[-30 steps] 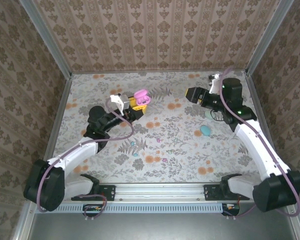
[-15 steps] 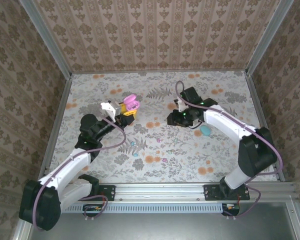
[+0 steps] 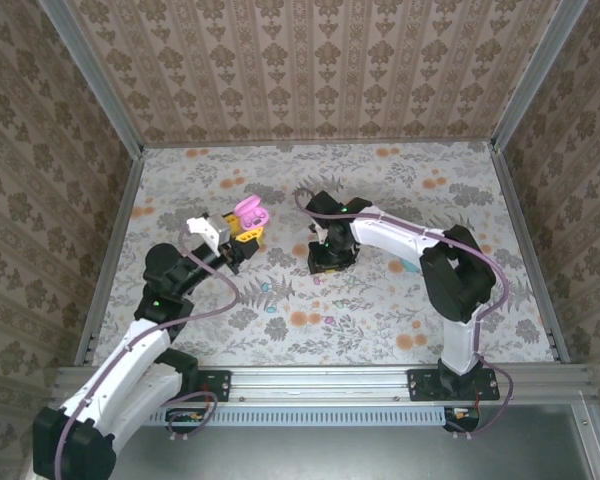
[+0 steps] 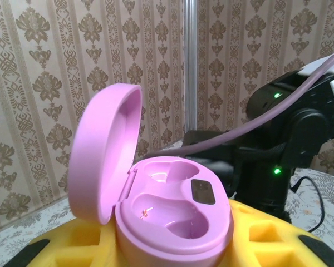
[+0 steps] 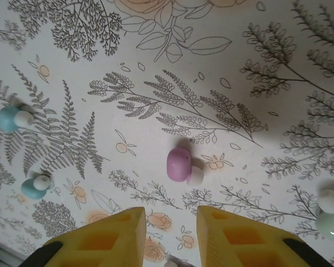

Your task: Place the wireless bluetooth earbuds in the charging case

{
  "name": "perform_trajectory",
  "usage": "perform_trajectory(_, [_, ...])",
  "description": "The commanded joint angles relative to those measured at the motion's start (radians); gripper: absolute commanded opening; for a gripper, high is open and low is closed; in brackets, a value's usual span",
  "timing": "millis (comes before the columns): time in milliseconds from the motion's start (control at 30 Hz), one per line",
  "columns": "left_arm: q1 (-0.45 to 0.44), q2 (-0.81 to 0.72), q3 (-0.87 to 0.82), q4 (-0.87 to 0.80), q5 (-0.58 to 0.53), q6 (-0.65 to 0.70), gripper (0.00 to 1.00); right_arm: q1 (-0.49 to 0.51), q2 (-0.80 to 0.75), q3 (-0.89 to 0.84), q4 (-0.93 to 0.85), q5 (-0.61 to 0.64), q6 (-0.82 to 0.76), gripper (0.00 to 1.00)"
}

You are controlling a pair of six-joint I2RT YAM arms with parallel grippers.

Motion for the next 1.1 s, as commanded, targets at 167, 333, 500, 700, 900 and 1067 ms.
perform_trajectory(167, [0.004, -0.074, -0.007, -0.046, -0.012, 0.021, 0.36, 0.017, 0.099, 0.085, -0.084, 0.082, -0.008, 0.31])
perform_trajectory(333, [0.003, -0.086, -0.001, -0.056, -0.012, 0.025, 0.35, 0.021, 0.145, 0.125, -0.107, 0.085, -0.018, 0.32])
perform_trajectory(500, [0.001, -0.090, 0.001, -0.061, -0.016, 0.029, 0.36, 0.029, 0.174, 0.155, -0.119, 0.070, -0.026, 0.32])
perform_trajectory(700, [0.001, -0.088, 0.003, -0.062, -0.018, 0.034, 0.36, 0.040, 0.205, 0.181, -0.137, 0.065, -0.034, 0.32])
perform_trajectory(900, [0.001, -0.084, 0.004, -0.063, -0.020, 0.035, 0.36, 0.044, 0.226, 0.196, -0.155, 0.084, -0.041, 0.32])
perform_trajectory(1067, [0.001, -0.080, 0.006, -0.060, -0.021, 0.037, 0.36, 0.046, 0.239, 0.205, -0.166, 0.087, -0.050, 0.31])
